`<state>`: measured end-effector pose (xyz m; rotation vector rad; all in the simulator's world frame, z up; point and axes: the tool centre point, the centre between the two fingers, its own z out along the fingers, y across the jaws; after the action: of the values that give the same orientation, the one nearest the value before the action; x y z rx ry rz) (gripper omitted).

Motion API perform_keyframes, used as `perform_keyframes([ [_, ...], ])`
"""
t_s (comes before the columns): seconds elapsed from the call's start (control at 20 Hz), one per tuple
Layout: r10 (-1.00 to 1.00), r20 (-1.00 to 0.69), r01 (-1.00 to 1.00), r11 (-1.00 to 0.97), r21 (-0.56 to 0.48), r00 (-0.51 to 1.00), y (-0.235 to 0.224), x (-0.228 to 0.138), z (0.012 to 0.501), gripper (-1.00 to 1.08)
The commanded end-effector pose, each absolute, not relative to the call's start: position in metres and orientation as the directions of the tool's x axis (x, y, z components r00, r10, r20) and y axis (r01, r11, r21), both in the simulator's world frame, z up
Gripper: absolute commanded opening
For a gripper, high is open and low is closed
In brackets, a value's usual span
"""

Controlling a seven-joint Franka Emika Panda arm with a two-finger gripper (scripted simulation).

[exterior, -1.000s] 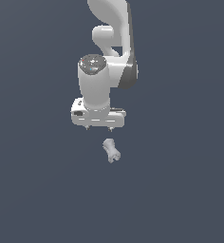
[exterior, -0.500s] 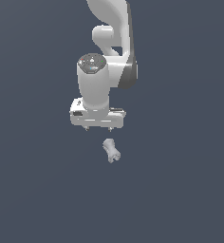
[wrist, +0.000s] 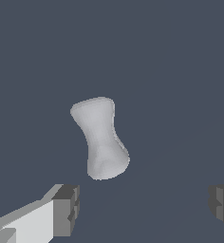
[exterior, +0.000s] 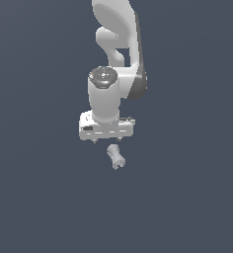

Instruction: Pick up the object and move it to a goal position.

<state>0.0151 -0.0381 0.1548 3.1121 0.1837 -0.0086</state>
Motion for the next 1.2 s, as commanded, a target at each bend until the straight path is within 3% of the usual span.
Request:
perform_keyframes([
  [0.0, 0.184, -0.007, 0.184, -0.983, 0.019, 0.983, -0.03, 0.02, 0.146, 1.0],
  [0.5, 0.369, -0.002, 0.369, -0.929, 0.003, 0.929, -0.007, 0.035, 0.121, 1.0],
  [1.15, 0.395, -0.001, 0.395, -0.919, 0.0, 0.919, -0.003, 0.036, 0.103, 1.0],
])
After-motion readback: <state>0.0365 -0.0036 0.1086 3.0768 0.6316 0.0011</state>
